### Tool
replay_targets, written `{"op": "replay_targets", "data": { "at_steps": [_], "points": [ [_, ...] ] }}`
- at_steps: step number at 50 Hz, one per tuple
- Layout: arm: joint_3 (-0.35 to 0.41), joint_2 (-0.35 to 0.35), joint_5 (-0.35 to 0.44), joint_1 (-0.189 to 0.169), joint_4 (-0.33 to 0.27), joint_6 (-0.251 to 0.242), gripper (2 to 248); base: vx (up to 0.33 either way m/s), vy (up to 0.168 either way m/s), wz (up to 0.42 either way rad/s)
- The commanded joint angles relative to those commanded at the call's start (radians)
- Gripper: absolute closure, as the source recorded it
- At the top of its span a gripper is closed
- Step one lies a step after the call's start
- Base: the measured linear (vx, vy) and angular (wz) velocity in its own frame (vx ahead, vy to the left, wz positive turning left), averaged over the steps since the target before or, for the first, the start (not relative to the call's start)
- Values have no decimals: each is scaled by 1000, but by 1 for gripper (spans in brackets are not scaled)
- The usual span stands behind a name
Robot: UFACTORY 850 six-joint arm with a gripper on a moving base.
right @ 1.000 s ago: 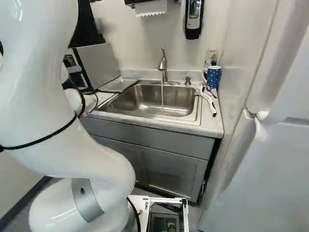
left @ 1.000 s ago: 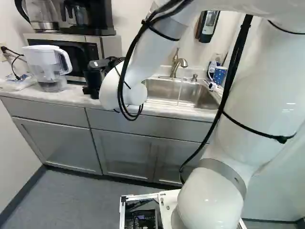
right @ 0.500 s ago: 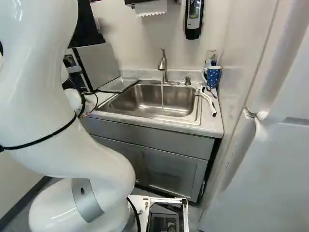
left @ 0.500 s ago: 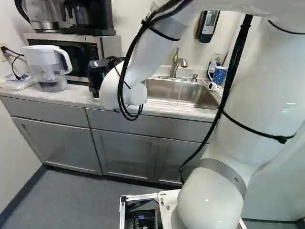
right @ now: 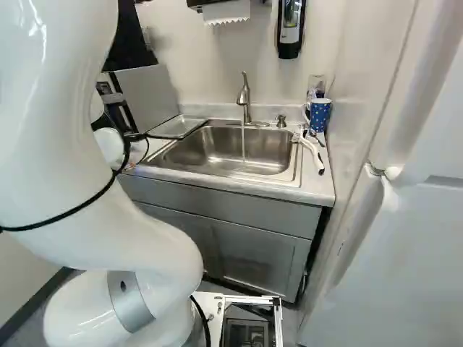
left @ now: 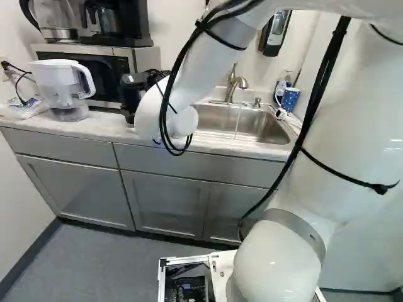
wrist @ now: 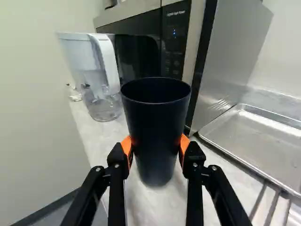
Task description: Rinse the cup and place it in the tray
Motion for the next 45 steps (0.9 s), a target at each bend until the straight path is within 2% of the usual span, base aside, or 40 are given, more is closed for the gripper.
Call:
{"op": "replay_targets", "data": {
  "at_steps": [45],
  "points": [
    [52,160,-60,-142,0,0,133,0,0,0]
  ]
}}
